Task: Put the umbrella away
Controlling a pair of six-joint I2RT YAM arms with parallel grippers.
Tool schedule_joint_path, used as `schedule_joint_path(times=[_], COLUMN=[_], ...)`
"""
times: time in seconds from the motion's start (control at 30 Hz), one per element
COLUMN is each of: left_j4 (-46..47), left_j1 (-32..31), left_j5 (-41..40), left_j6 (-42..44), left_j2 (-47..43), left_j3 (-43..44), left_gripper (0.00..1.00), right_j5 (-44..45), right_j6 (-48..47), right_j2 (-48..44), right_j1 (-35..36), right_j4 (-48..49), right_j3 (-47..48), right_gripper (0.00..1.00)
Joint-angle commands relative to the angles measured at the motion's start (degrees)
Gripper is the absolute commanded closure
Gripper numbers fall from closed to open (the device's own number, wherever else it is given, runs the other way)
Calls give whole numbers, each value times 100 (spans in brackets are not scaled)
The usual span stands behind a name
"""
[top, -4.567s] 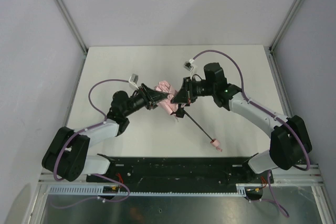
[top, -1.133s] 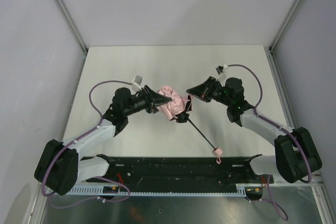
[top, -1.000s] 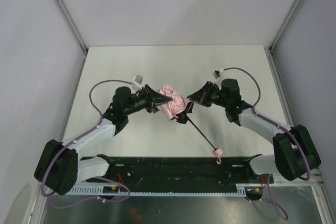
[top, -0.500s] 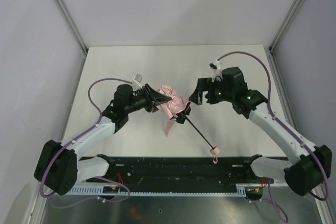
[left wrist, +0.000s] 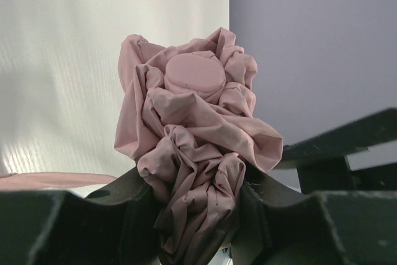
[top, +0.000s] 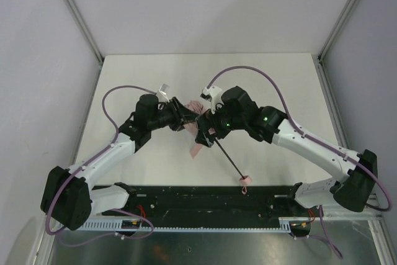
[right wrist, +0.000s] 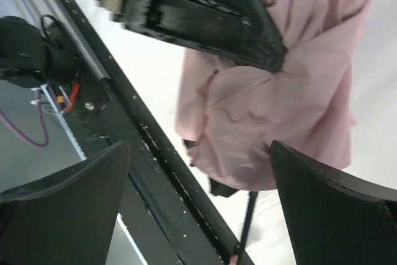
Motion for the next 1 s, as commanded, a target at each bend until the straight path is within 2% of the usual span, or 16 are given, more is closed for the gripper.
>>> schedule_joint_path(times=[0.0,0.23,0.53,0.63,0.77,0.9,0.97], left_j4=[174,182,204,261,459,684,763], left_j1=[-33,-33,-33,-33,-33,-33,-33], left_j5=[283,474,595,694,841,1048,1137], left_j6=[196,297,316,338,380,390,378], left_j2=[-60,-139,-194,-196,-258,-327,-311], left_j3=[329,396,449,470,471,453,454], left_gripper=[100,100,100,100,100,100,100], right_j5=[86,-597,-985,-1109,-1211,-1525,-1620], right_j6=[-316,-380,-252,-199,-204,-176,-175], right_j2=[168,275,216,261,343,398,450], right_j1=[-248,-582,-733,-857,-956,-1131,-1119], right_j4=[-301,-218,56,120,194,380,439], right_j3=[248,194,-103,-171,-237,-356,-366], right_gripper=[3,15,6,7,15,36,32])
